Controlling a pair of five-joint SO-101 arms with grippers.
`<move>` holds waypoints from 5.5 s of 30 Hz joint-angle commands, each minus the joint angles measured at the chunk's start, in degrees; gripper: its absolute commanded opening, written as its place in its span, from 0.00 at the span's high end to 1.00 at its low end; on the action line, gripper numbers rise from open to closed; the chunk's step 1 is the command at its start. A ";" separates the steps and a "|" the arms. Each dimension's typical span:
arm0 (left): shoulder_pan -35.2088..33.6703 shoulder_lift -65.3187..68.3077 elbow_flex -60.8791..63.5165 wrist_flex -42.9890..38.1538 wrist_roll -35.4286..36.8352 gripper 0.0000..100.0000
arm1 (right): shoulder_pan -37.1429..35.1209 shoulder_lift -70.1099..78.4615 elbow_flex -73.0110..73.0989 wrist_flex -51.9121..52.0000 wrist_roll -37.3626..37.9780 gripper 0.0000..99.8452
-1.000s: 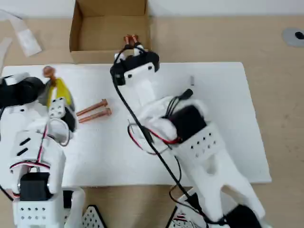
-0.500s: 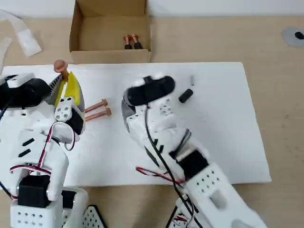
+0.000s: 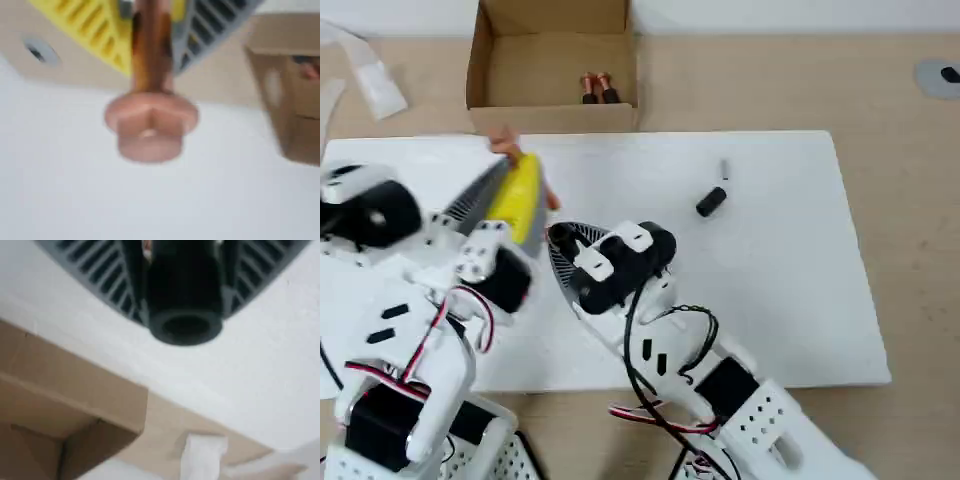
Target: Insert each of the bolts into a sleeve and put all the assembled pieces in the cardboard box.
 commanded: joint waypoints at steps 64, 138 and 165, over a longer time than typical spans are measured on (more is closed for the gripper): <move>-0.35 7.43 6.15 -3.78 -2.99 0.99 | 4.97 -4.26 -0.31 -2.11 -0.09 0.99; -18.90 24.13 -10.73 29.63 -20.40 0.99 | 26.59 126.37 -137.27 7.65 -5.36 0.99; -21.71 24.66 -4.66 29.71 -23.03 0.91 | 23.87 158.90 -176.57 30.15 2.37 0.81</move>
